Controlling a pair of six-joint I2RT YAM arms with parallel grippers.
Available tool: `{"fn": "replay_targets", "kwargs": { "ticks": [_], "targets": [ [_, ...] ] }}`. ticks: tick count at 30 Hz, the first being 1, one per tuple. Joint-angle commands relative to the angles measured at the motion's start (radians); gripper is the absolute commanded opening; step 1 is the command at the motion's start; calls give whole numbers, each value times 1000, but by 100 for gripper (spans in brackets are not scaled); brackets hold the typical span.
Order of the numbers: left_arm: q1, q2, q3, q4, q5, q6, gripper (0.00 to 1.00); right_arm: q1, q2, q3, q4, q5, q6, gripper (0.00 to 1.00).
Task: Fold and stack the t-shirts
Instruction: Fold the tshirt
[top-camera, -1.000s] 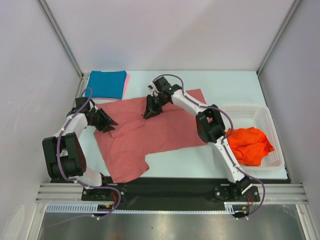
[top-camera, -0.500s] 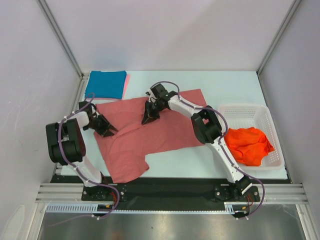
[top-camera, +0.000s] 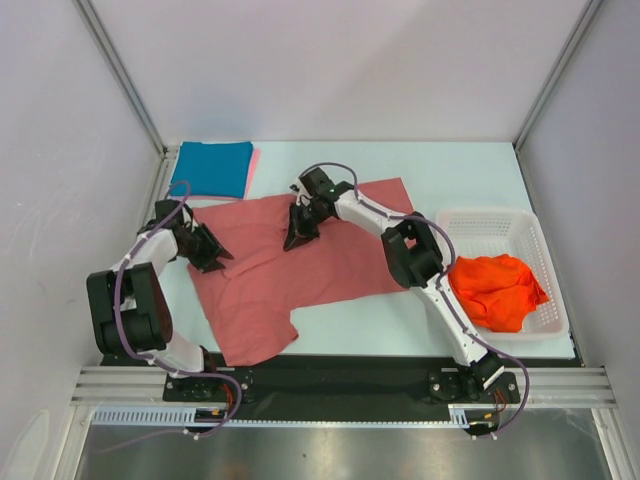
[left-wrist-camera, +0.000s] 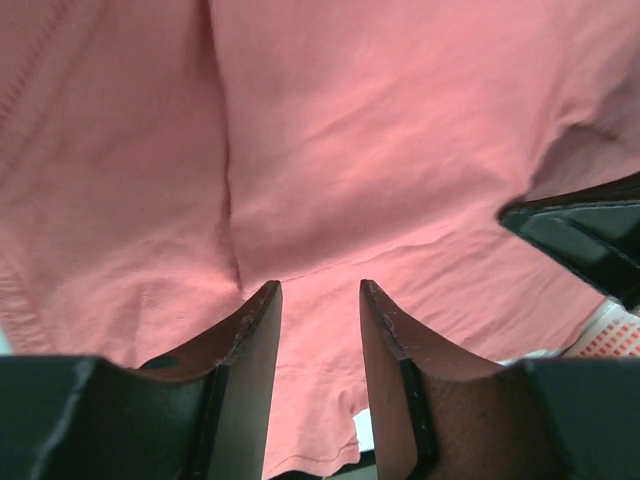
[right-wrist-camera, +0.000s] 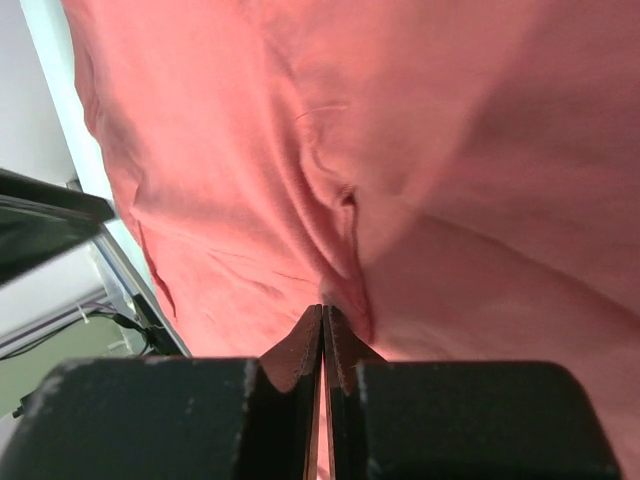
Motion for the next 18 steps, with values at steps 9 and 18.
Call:
{"fn": "replay_targets", "kwargs": {
  "ticks": [9,18],
  "targets": [
    [35,6,-81,-7,-113,2,45,4,-92,-13,-108,114,-102,16],
    [-30,-376,-53,-202,-286,-81,66,79,-478,-344,-225,207,-251,52]
  ]
}}
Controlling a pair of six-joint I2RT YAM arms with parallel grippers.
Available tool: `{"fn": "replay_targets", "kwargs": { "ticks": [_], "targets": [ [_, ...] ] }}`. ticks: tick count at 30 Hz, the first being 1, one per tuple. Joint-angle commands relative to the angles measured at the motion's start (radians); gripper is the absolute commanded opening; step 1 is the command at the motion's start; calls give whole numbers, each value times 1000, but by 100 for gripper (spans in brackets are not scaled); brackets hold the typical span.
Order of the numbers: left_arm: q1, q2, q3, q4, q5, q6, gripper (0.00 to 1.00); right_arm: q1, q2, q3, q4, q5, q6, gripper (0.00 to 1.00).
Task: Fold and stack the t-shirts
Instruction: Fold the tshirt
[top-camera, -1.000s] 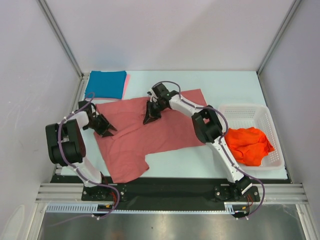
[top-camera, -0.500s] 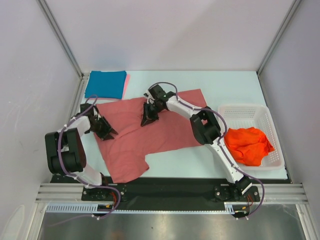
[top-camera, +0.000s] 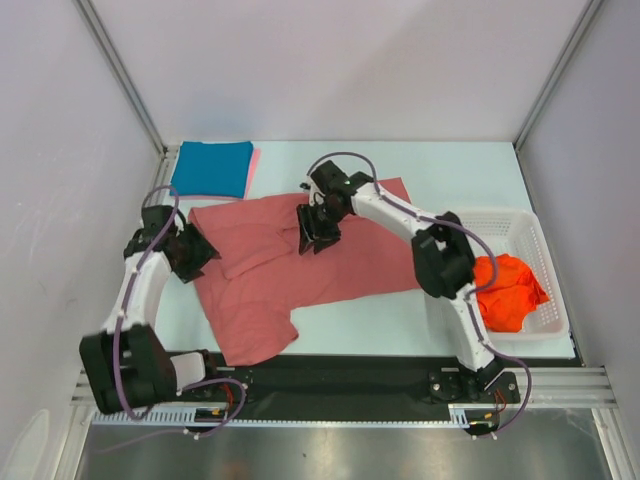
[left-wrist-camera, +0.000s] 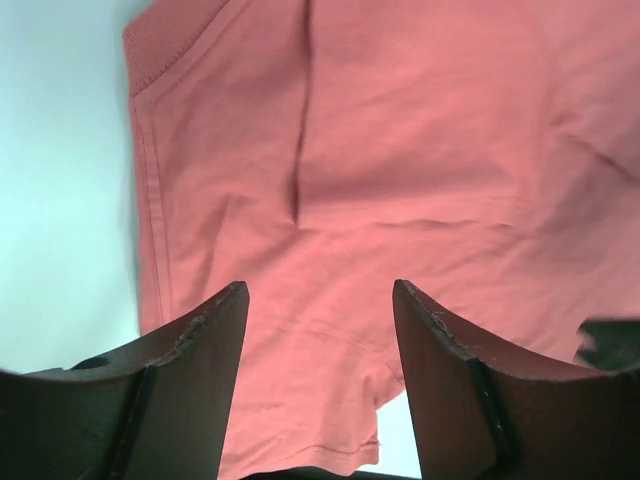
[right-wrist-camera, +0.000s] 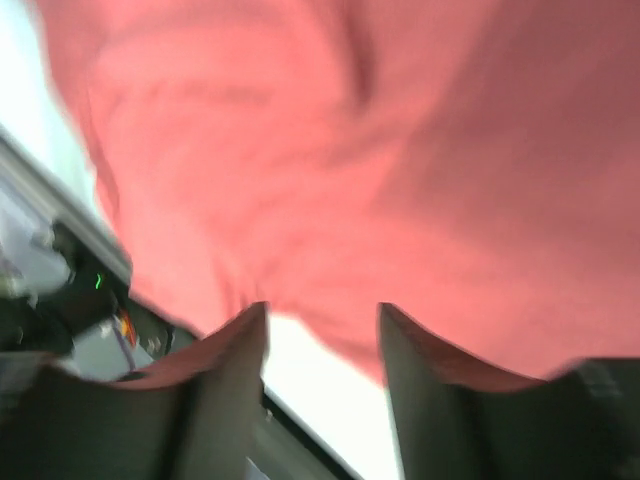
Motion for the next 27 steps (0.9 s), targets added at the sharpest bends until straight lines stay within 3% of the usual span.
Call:
{"fn": "replay_targets", "kwargs": {
  "ticks": [1,7,12,17,24,27],
  "targets": [
    [-37,-163,-18,-90,-96,-63,66,73,-222,-256,-12,-5,-76,57],
    [-89,-257,-9,-195,-115,-137,62,211,-398,-640,238,-161,23,71],
    [-114,-338,13,-252,-182,-160,63,335,-412,-734,476,-161,135,77],
    [-115,-378,71,-329,-195,-145,62,371,-379,-788,549,-35,194,76],
    [-115,-464,79,-389,-187,-134,63,383,-290,-799,654,35,385,57],
    [-117,-484,79,-395,-188,-128,63,388,-279,-793,672,57,453,38]
  ]
}}
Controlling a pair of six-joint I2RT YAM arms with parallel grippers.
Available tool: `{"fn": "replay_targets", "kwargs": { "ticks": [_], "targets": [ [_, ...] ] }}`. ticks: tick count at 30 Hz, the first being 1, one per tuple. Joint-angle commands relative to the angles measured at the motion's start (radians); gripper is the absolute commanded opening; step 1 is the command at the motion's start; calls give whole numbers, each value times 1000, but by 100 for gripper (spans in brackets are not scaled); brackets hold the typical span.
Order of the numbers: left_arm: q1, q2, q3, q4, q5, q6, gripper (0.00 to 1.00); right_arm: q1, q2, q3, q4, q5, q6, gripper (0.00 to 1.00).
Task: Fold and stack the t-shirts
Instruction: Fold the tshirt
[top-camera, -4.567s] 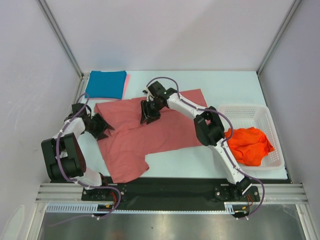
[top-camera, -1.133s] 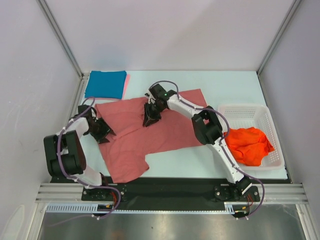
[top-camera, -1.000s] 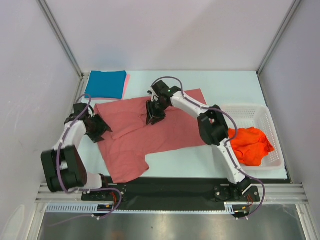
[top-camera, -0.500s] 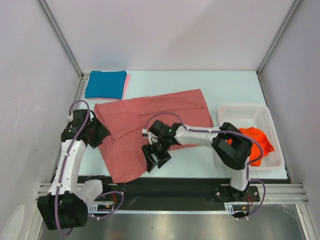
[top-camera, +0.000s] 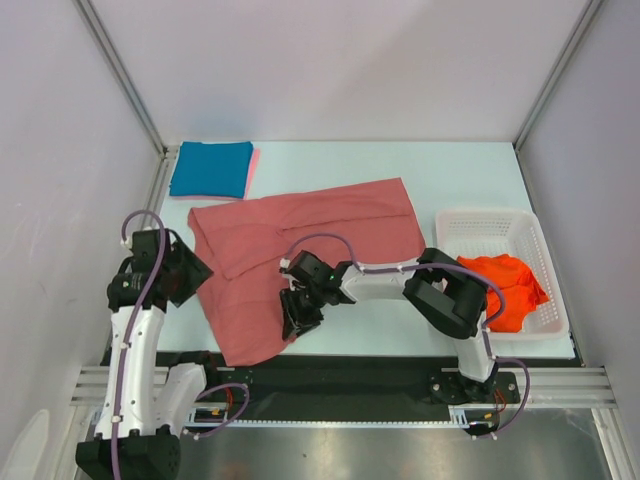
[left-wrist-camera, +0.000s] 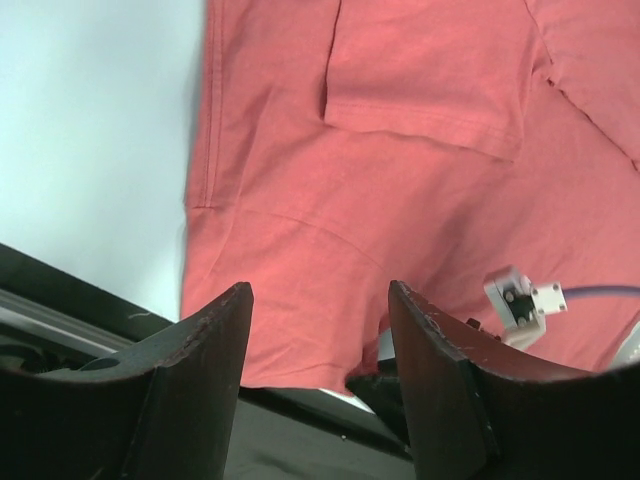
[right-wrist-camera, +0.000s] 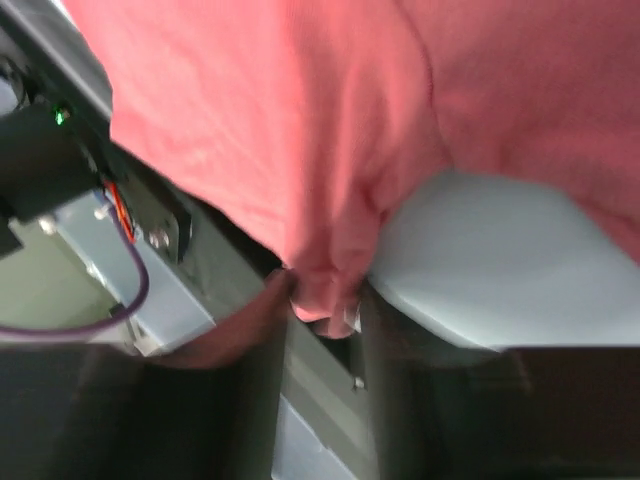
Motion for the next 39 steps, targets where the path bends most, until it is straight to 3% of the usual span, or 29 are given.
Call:
{"fn": "replay_targets", "kwargs": {
  "ticks": [1,7,13,14,16,18,21,24,28,32,35,39],
  "targets": [
    [-4,-23,37,-31,-14,8,63,8,28,-8,82,64,132,28],
    [-4,-9,60,-39,-2,41,60,-90,-8,28,243,-41,230,5],
    [-5,36,11,2,85,64,55,-225,74,117,456,-206,445,6],
    [-5,40,-4,15,102,60,55,-251,94,142,470,-219,456,9],
    [-31,55,-48,53,139,36,56,-271,160,197,499,-297,503,25],
    [-92,66,-73,81,135,-12,57,-291,165,194,544,-330,502,51],
    [-221,89,-102,98,115,-93,58,-313,108,193,391,-310,323,68],
    [-324,71,-139,112,92,-202,56,-336,21,180,155,-253,160,71],
    [-484,42,-207,135,27,-348,50,-380,-113,133,-128,-129,-119,71],
    [-620,126,-208,170,-83,-436,43,-452,-243,50,-246,-20,-240,69],
    [-683,265,-167,190,-141,-449,42,-518,-320,-1,-349,59,-311,66],
    [-755,463,-95,138,-206,-471,49,-596,-421,-62,-403,69,-334,64]
  ]
}}
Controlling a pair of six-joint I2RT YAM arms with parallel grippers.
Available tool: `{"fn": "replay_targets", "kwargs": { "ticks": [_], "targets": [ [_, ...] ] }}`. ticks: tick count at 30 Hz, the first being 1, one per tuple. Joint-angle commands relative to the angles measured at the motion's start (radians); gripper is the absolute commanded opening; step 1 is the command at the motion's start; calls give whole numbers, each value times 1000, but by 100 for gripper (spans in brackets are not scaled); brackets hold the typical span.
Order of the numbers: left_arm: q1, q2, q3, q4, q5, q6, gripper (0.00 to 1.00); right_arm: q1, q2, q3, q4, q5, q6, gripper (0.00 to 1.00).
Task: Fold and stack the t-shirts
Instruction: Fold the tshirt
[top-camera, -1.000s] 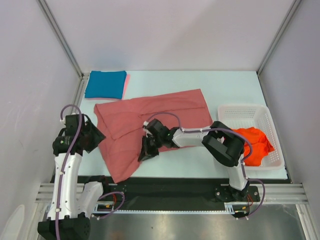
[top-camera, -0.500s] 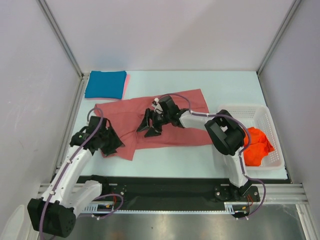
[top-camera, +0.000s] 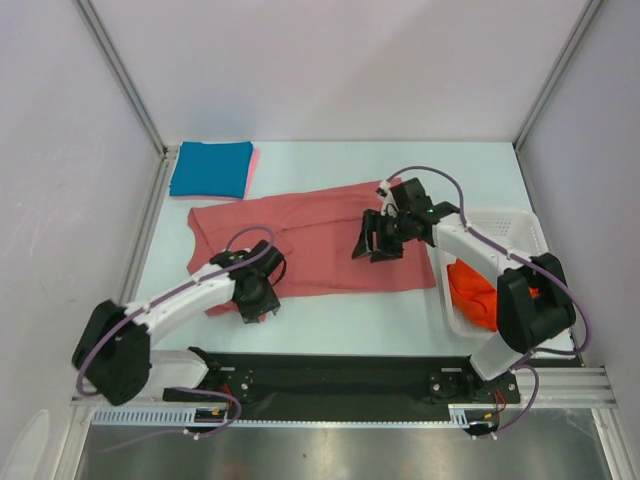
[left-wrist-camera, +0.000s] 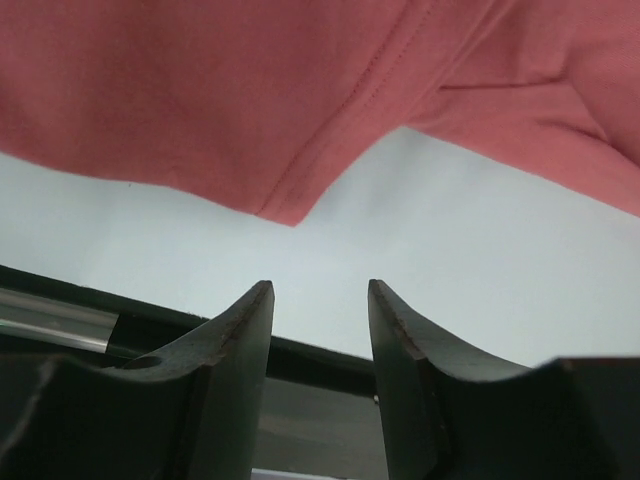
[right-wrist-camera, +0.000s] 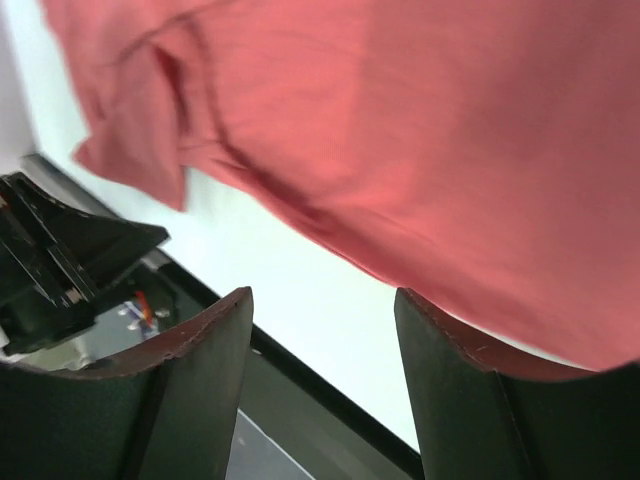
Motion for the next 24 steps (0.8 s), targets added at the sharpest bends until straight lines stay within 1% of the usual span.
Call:
{"fn": "replay_targets", "kwargs": {
  "ticks": [1,7,11,16,19,22,24],
  "targets": [
    [-43,117,87,-27,-116,-77,50,-41,-96,-56,-126,50,-91,64],
    [-59,164,99,0,-161,-75,50,-73,-178,-96,-147,49,-103,62],
    [-59,230,116,-20,-167,-68,50,-107,-202,-112,-155,36,-101,61],
    [-59,271,101,8,-141,-63,48,-141,-225,-112,-169,36,-104,61],
    [-58,280,81,-1,-152,-69,47,-149,-232,-112,-174,35,-103,61],
    [-56,279,47,34,-157,-62,45,-155,-235,-113,-183,52,-106,61],
    [-56,289,26,77,-146,-48,39,-156,-238,-113,-203,73,-107,61]
  ]
}}
